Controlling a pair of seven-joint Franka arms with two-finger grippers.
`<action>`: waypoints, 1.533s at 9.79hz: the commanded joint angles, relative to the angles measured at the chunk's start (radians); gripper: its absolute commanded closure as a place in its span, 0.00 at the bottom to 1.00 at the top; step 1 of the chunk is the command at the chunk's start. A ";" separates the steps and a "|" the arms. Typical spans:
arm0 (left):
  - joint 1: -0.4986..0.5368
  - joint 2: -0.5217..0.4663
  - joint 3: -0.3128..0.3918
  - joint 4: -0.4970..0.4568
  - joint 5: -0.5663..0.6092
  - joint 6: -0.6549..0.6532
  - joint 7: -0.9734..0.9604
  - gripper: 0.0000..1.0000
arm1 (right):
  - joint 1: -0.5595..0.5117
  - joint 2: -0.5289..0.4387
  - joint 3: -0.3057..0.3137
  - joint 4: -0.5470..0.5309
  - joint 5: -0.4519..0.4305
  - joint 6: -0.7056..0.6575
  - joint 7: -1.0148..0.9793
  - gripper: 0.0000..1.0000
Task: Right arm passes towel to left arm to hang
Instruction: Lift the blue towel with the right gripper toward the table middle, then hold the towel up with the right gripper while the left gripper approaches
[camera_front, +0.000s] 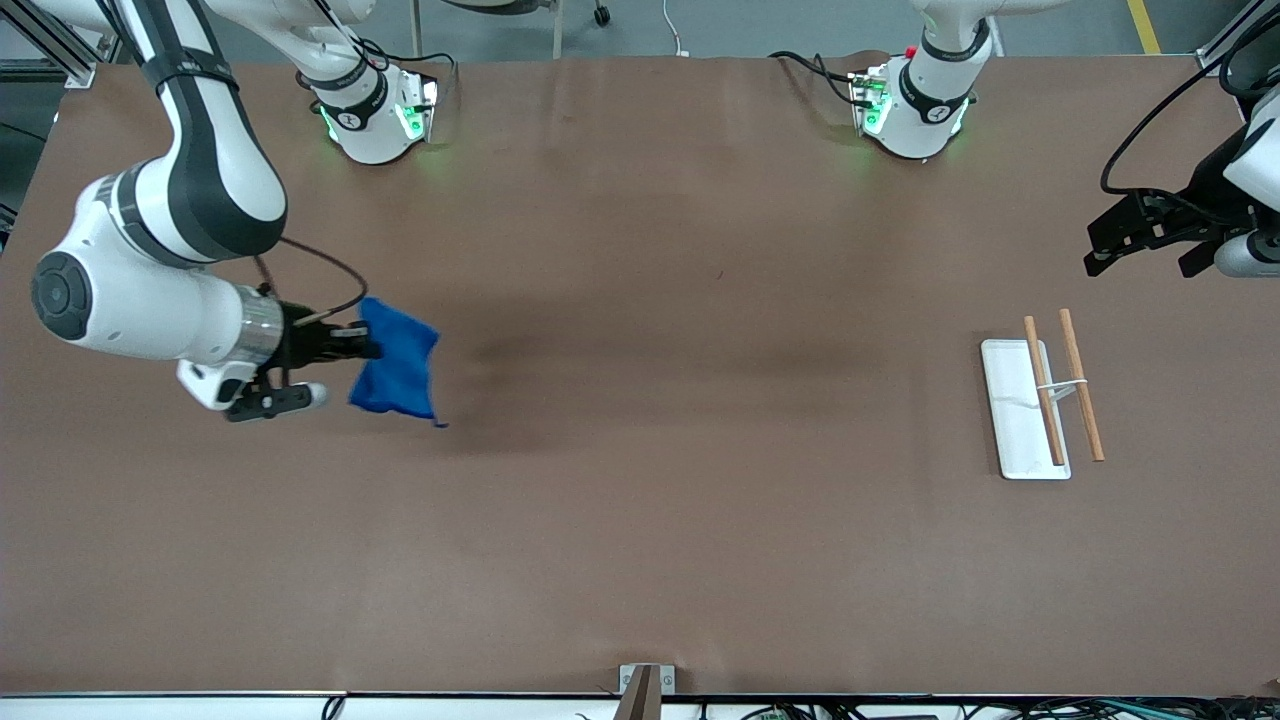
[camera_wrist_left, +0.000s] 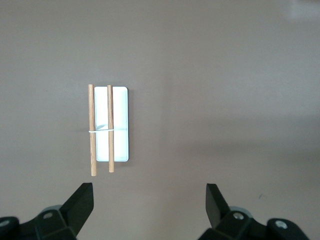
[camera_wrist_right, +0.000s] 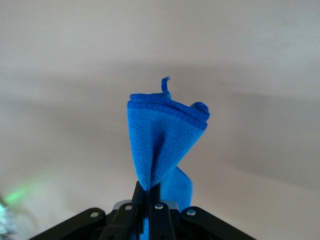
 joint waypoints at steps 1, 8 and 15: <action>0.006 0.010 -0.006 -0.022 0.019 -0.001 0.012 0.01 | 0.003 0.000 0.061 0.000 0.237 0.047 0.000 1.00; -0.003 0.010 -0.017 0.024 0.009 -0.026 -0.010 0.01 | 0.219 0.026 0.123 0.003 1.009 0.222 -0.053 1.00; -0.011 0.013 -0.026 -0.079 -0.442 -0.031 0.110 0.00 | 0.322 0.052 0.123 0.001 1.442 0.256 -0.308 1.00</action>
